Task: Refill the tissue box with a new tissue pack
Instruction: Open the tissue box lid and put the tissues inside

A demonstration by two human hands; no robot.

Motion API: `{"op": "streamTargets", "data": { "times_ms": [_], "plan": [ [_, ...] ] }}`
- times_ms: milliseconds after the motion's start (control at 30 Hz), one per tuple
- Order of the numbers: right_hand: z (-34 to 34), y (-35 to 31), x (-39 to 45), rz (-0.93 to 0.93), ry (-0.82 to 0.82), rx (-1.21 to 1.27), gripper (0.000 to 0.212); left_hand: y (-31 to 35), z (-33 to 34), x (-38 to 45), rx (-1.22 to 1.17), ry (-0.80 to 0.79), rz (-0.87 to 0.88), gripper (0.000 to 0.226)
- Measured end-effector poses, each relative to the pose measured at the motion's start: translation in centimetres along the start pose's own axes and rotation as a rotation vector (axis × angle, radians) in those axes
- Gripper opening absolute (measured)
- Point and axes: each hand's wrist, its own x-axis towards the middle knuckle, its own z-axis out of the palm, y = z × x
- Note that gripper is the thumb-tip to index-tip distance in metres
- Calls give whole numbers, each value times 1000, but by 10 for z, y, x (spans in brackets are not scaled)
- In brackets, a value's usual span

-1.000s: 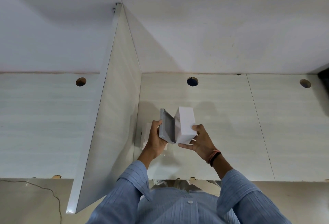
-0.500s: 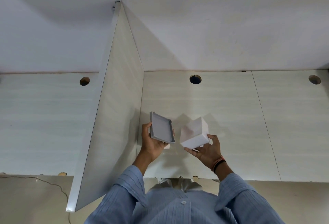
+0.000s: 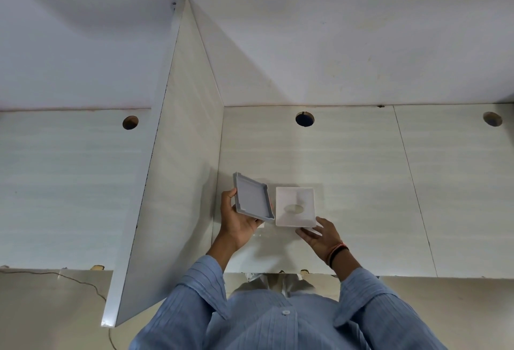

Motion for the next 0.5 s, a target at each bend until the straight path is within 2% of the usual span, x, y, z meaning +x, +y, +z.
{"op": "streamTargets", "data": {
  "times_ms": [67, 133, 200, 233, 300, 400, 433, 500],
  "plan": [
    [0, 1, 3, 5, 60, -29, 35, -1, 0, -1, -4, 0, -4, 59],
    [5, 2, -1, -65, 183, -175, 26, -1, 1, 0, 9, 1, -14, 56],
    [11, -1, -4, -271, 344, -543, 23, -2, 2, 1, 10, -11, -28, 57],
    [16, -4, -6, -379, 347, -707, 24, -2, 2, 2, 6, -22, -30, 59],
    [33, -8, -18, -448, 138, -847, 28, -4, 3, 4, -12, -44, -39, 62],
    [56, -10, -32, -282, -249, -808, 29, -6, 12, 8, 1, -21, -41, 56],
    [62, -10, -33, -290, -314, -816, 23, -7, 14, 10, 14, 7, -30, 49],
    [70, -12, -27, -395, -298, -880, 14, -8, 17, 18, 56, 61, 19, 35]
  ]
}}
